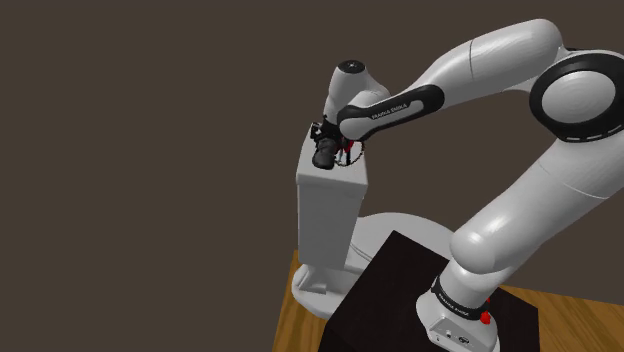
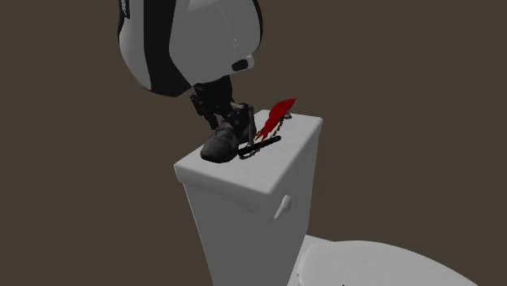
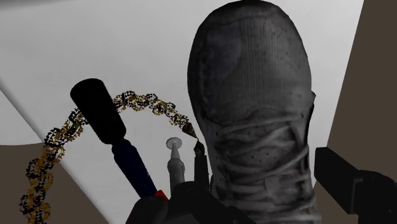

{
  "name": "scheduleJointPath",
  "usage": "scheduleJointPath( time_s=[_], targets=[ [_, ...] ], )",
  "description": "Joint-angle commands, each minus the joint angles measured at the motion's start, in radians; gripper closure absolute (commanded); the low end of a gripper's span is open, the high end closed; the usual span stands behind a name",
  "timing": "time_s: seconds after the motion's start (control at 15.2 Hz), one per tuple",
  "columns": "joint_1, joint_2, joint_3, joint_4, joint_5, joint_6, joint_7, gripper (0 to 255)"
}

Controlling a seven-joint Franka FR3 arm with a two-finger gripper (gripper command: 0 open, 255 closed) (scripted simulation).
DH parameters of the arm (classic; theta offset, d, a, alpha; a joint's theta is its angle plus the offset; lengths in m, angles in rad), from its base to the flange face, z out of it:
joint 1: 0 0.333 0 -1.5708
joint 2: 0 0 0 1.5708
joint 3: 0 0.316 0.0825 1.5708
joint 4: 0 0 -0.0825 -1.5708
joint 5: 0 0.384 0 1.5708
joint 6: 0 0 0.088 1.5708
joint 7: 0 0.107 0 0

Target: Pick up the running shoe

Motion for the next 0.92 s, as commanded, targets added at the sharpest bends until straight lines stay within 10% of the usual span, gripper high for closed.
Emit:
scheduleJointPath(
  time_s=[0.0, 0.86],
  targets=[
    [0.0, 0.001, 0.001, -0.002, -0.001, 0.002, 0.002, 255],
    [0.007, -0.026, -0.006, 0.037, 0.034, -0.059, -0.038, 255]
  ],
)
